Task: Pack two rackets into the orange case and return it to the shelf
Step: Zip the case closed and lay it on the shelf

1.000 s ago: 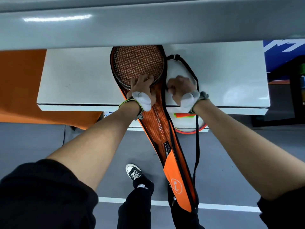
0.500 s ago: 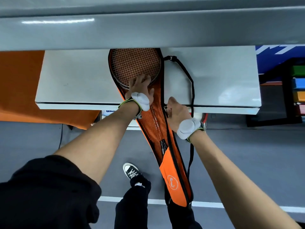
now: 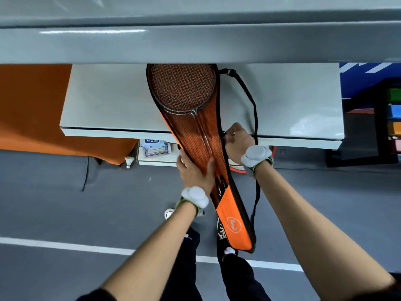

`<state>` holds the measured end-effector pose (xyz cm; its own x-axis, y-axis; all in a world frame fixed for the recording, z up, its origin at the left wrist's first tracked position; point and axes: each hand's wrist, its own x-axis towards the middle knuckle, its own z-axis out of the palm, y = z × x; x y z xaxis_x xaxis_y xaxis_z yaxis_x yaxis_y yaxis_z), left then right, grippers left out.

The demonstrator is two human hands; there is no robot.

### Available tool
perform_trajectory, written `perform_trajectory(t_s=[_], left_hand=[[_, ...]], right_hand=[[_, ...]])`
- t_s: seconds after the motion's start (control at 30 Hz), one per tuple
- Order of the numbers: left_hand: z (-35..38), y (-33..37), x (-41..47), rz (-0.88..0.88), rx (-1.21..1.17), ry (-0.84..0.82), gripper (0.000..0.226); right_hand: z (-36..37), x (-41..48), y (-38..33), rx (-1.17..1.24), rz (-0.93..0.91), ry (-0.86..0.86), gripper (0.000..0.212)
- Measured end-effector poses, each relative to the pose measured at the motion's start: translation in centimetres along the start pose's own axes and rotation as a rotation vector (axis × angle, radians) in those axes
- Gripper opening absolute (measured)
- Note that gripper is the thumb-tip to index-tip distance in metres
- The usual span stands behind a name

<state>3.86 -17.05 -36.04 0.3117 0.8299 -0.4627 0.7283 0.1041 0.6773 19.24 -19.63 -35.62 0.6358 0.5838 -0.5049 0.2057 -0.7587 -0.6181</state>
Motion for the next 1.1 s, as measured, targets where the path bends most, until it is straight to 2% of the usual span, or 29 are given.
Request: perform_trajectory(t_s=[0.07,0.17,0.27,0.4,0.5,0.63,0.77,0.97,1.1], left_hand=[[1.2,-1.6,-1.7,-0.099,-0.055,-0.083,0.097],[1.9,-2.6,-2.8,-0.153,-0.212,-0.137,0.077],[1.7,-2.5,-3.0,-0.182,-0.293,-0.086,0.057],[0.8,-1.9,-3.1,-0.218,-0.369,-0.022,0.049],[0.2,-1.9,-3.3,-0.204,-0.384,-0.018,0.044],[-0.6,-1.7,-4.2,-0.117,-0.342,0.015,0.038],[-1.3,-1.6,-4.8,-0.064,-0.303,0.039,0.036],[-2.2,-0.3,-5.3,-0.062,-0.316,0.044,0.034],[-2.7,0.0,-5.9,-0.047,-0.324,0.046,0.033]], right_hand=[[0.1,-0.2,-0.2,-0.007,0.015,-0.014,0.018],[0.0,-0.4,-0.3,0.004,0.02,-0.017,0.016],[-0.2,-0.8,-0.8,-0.012,-0.026,-0.019,0.017],[-1.4,-2.0,-1.8,-0.079,-0.134,-0.02,0.021],[-2.4,-3.6,-2.1,-0.111,-0.156,-0.046,0.027],[-2.5,-6.0,-1.7,-0.371,-0.171,-0.129,0.03],[-2.7,-8.8,-1.0,-0.354,-0.113,-0.145,0.031],[-3.0,-13.2,-0.3,-0.391,-0.092,-0.289,0.025],[-3.3,-15.2,0.2,-0.456,-0.165,-0.304,0.022]])
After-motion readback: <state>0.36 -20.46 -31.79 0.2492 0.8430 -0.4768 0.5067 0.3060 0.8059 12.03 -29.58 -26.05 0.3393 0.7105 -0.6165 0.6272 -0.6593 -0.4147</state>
